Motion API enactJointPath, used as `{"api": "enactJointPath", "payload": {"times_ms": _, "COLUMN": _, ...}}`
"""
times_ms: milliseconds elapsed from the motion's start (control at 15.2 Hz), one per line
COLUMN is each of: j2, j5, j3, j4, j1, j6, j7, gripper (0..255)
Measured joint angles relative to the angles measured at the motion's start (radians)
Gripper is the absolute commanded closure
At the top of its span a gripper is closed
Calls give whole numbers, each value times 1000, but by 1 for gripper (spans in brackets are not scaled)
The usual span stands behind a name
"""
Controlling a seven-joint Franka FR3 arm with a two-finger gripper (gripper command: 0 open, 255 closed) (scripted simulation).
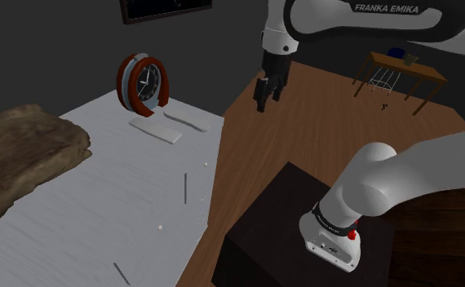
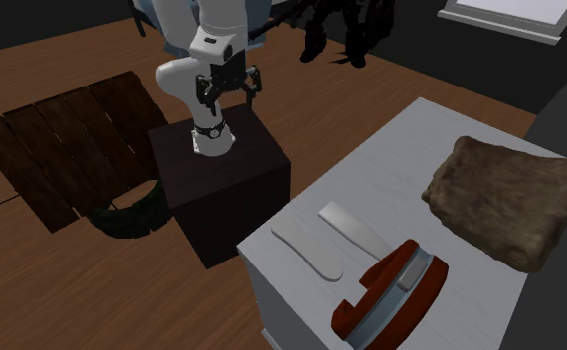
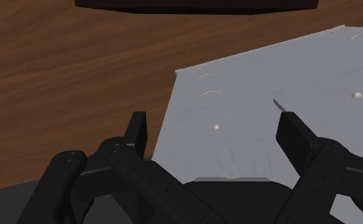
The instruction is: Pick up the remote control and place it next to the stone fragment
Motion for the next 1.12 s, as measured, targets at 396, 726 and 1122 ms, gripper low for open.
{"api": "enactJointPath", "payload": {"times_ms": 396, "j2": 202, "j5": -8, "j3": -3, "j4": 53, "j1": 5, "j6": 169, "j7": -39, "gripper": 0}}
{"api": "enactJointPath", "payload": {"times_ms": 726, "j2": 385, "j5": -16, "j3": -3, "j4": 136, "j1": 8, "j6": 284, "j7": -72, "gripper": 0}}
{"api": "enactJointPath", "payload": {"times_ms": 1122, "j2": 602, "j5": -24, "j3": 1, "j4": 287, "j1": 13, "j6": 369, "j7": -109, "gripper": 0}}
